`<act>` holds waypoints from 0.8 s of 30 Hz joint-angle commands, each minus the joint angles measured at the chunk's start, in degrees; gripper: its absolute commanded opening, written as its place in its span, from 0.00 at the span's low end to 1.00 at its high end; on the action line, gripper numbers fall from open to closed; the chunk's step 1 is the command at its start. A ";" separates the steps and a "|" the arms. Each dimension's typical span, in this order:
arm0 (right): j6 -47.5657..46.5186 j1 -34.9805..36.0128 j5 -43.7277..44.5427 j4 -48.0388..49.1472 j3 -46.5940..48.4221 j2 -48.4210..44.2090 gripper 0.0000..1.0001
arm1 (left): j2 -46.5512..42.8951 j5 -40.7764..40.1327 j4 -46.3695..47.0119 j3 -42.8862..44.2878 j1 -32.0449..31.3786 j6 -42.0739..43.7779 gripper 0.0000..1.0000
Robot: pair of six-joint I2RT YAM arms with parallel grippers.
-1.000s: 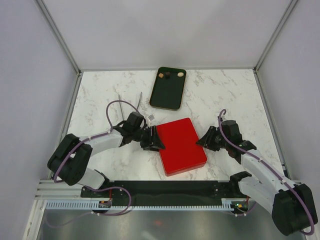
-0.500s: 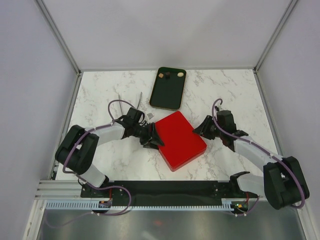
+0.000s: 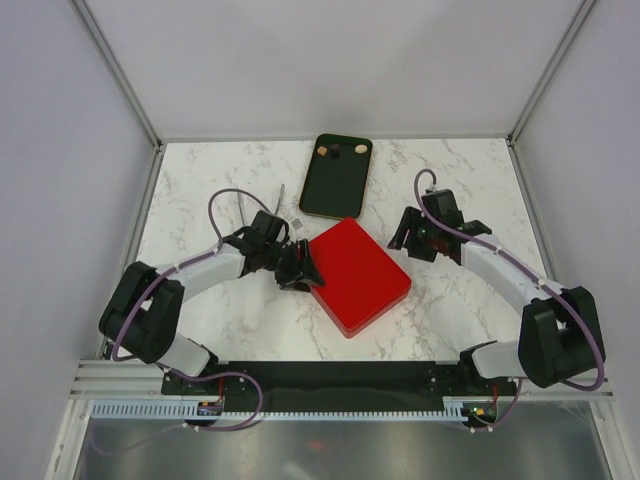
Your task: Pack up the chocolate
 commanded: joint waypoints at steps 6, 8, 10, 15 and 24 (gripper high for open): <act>6.17 -1.12 14.95 -22.00 15.46 -3.91 0.73 | -5.75 -11.86 -10.99 12.73 0.27 8.12 0.59; 8.90 -1.21 15.04 -23.93 15.91 -5.68 0.74 | -4.87 -16.25 -14.08 19.38 0.45 11.02 0.59; 13.02 -1.12 13.21 -26.13 14.25 -9.10 0.75 | -2.69 -20.90 -14.35 23.01 0.71 14.26 0.59; 17.26 -0.86 8.02 -27.01 8.09 -17.62 0.75 | 5.14 -22.69 -15.32 32.78 1.85 19.81 0.57; 27.09 4.67 2.47 -22.20 -6.14 -26.07 0.74 | 12.01 -17.42 -12.25 31.39 1.85 24.12 0.52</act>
